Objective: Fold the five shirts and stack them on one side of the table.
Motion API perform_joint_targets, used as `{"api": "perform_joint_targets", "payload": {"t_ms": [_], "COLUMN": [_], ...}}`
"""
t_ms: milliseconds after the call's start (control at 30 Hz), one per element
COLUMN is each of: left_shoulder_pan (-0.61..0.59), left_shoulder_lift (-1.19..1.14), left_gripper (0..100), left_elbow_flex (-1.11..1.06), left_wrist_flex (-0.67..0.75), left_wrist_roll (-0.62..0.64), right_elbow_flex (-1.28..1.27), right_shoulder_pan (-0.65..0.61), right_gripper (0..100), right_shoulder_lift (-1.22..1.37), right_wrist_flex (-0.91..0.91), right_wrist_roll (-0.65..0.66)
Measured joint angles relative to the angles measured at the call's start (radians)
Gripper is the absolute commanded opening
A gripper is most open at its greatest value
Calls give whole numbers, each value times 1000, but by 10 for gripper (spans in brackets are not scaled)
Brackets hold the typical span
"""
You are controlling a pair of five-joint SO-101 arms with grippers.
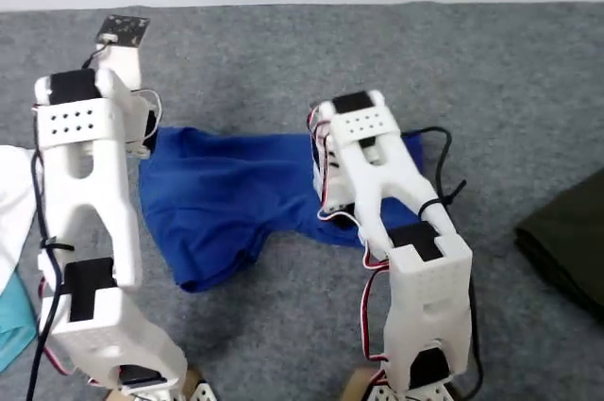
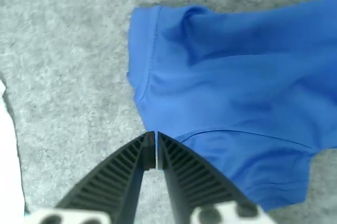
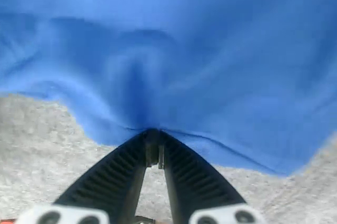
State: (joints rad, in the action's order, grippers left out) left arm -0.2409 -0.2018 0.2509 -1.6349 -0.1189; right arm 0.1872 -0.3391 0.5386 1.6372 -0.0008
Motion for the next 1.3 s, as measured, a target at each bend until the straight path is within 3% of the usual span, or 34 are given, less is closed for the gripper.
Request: {"api": "perform_joint_targets", "payload": {"t_ms": [233, 667, 1067, 1300], "left_shoulder_pan": [-35, -35, -35, -66], "left_shoulder_lift": [0, 0, 0, 0], "left_gripper": [21, 21, 20, 20], "left_elbow_flex": [0, 0, 0, 0], "left_wrist_flex": [0, 0, -21, -35], "left_wrist_roll": [0, 0, 0, 0], "right_elbow_flex": [-204, -175, -175, -173], "right_shoulder_pan": [0, 0, 51, 104], "right_gripper": [9, 9, 9, 9], "right_shoulder_lift": [-35, -281, -29, -35], "right_wrist_flex": [-68, -58, -106, -106], "right_wrist_roll": [0, 0, 23, 37]}}
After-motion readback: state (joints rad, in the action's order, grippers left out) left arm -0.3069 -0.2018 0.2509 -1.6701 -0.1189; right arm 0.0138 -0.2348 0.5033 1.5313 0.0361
